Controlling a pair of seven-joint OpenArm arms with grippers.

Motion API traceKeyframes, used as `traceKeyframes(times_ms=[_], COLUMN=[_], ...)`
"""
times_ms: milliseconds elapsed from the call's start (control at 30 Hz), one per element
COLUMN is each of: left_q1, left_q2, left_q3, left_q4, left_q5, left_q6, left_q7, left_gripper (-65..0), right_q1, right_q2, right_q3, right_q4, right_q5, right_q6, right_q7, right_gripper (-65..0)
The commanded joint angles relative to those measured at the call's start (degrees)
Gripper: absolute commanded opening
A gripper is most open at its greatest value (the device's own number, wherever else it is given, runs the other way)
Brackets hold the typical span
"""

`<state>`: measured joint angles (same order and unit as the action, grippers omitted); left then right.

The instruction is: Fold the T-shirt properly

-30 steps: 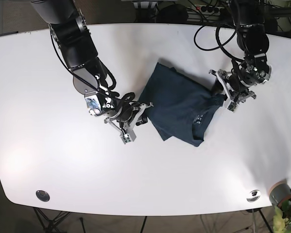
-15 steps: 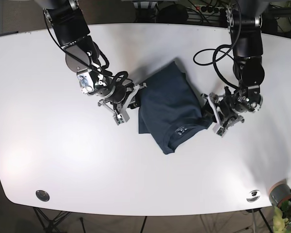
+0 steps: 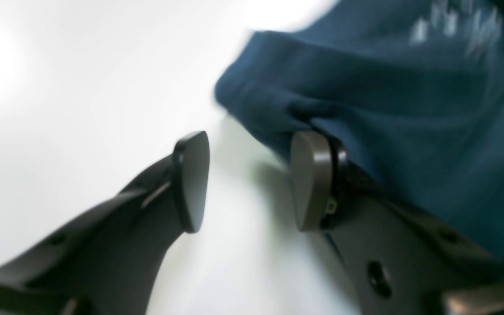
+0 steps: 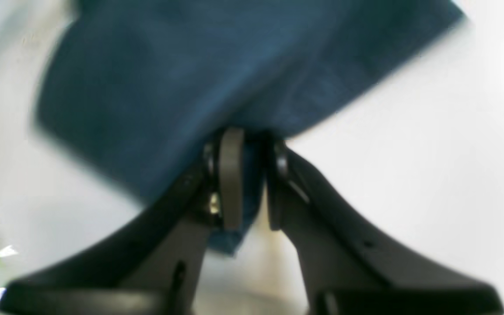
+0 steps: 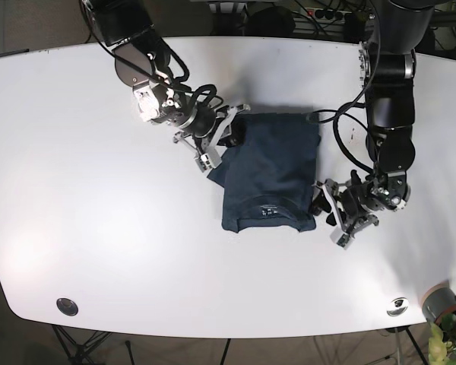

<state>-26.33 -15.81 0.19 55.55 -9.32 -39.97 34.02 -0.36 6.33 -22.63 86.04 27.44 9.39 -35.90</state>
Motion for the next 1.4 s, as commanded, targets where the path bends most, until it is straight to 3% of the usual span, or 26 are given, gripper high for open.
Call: traceKeyframes(times_ms=[0, 100, 333, 500, 567, 667, 800, 933, 1067, 1233, 1367], left_q1=[-2.64, -2.38, 2.72, 7.47, 10.90, 13.62, 16.26, 19.34, 23.56, 25.84, 26.37], left_q2=[-2.43, -2.78, -3.40, -1.02, -0.58, 1.79, 4.52, 7.51, 9.00, 9.26, 9.09], left_q3=[-0.32, -0.32, -0.23, 3.64, 5.40, 8.47, 11.73, 12.96, 15.51, 19.02, 19.11], left_q4=[2.08, 6.65, 17.64, 28.10, 32.76, 36.80, 39.35, 39.70, 39.44, 31.79, 24.05], left_q5=[-0.66, -0.66, -0.57, -0.57, -0.57, -0.57, -0.57, -0.57, 1.89, 9.45, 10.95], left_q6=[-0.03, -0.03, -0.03, 10.21, 16.62, 24.45, 31.39, 35.79, 39.92, 40.62, 40.62], left_q7=[-0.92, -0.83, -0.83, -0.83, -1.19, -1.19, -1.19, -2.24, -7.78, -13.23, -15.78], left_gripper=[-37.6, -37.4, -36.7, -23.5, -17.6, -14.3, -14.0, -14.0, -13.9, -13.9, -13.9], right_q1=[0.93, 0.40, -0.39, -1.71, -2.32, -2.50, -3.38, -4.78, -6.19, -7.07, -7.86], right_q2=[0.40, 2.60, 2.77, 2.86, 2.95, 2.95, 2.95, 2.86, 2.68, 2.68, 2.68], right_q3=[0.35, 2.11, 8.87, 12.74, 14.41, 16.17, 16.96, 19.86, 21.18, 21.89, 22.06], right_q4=[2.88, 7.28, 13.78, 16.95, 17.65, 18.18, 18.36, 18.36, 18.36, 18.36, 18.44], right_q5=[0.38, 0.65, 0.65, 0.65, 0.65, 0.65, 0.65, 0.65, 0.65, 0.65, 0.65], right_q6=[0.41, 0.41, 0.77, 0.85, 0.85, 0.94, 0.94, 0.94, 0.94, 0.94, 0.94], right_q7=[1.04, -0.10, -5.29, -5.81, -5.81, -5.81, -5.81, -5.81, -5.81, -5.73, -5.73], right_gripper=[-56.9, -56.9, -56.9, -56.9, -56.9, -56.9, -56.9, -56.9, -56.9, -56.9, -56.9])
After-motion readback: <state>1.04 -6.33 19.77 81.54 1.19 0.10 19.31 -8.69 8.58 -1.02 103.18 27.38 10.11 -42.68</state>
